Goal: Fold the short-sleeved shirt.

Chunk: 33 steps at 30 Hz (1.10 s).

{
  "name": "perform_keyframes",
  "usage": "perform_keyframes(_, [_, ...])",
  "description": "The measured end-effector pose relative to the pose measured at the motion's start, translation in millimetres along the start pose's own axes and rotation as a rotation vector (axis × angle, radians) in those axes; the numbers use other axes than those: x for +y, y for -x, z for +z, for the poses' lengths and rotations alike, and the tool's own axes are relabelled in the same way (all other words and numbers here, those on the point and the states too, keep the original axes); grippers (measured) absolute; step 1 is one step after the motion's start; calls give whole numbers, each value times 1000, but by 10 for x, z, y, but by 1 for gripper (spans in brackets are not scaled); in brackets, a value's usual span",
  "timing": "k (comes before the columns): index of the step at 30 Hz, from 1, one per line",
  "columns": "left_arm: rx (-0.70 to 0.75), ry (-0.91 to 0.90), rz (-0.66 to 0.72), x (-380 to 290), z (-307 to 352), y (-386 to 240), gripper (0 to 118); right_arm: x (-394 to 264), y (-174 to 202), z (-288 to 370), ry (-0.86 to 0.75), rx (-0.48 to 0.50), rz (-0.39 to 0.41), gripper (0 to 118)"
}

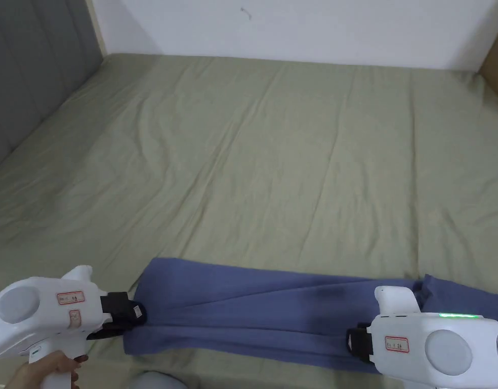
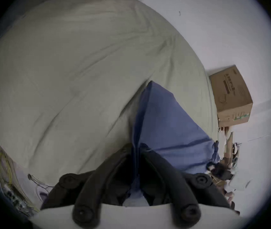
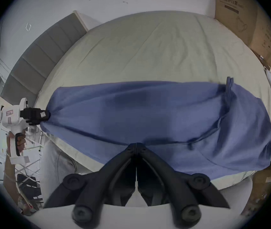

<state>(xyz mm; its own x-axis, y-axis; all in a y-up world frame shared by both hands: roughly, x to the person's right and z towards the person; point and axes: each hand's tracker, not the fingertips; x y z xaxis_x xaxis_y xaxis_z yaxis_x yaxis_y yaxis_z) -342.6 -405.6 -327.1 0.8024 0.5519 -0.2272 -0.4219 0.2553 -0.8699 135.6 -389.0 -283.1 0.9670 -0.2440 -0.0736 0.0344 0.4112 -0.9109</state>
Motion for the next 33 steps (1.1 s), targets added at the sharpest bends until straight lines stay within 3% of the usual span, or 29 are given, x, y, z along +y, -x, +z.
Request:
perform_keyframes(3, [59,-19,-124,-42,71,-209,6,-54,-28,49,-2,-1,-16,0])
perform_keyframes(9, [-11,-60,-176,24,316,-666,6,-75,-278,255,-41,-26,-65,0])
perform_keyframes(17, [-75,-123,-493,-144,454,-2034,6,-157,-767,561,-119,-52,-181,0])
perform_keyframes(22, [-182,-37,-763,-590,-2,-2891,6,-297,-1006,712,-149,-70,-248,0])
perform_keyframes(28, [-208,179,-861,-1178,-1023,-3306,8,-480,-1279,767,-141,-108,-317,0])
perform_keyframes(29, [-218,214,-873,-1239,-1193,-3290,16,-515,-1326,768,-137,-112,-335,0])
perform_keyframes(32, [-86,281,-850,-1338,-1473,-3210,98,-570,-1503,765,-129,-112,-385,0])
perform_keyframes(33, [-80,279,-836,-1329,-1467,-3167,107,-582,-1517,782,-131,-112,-395,0])
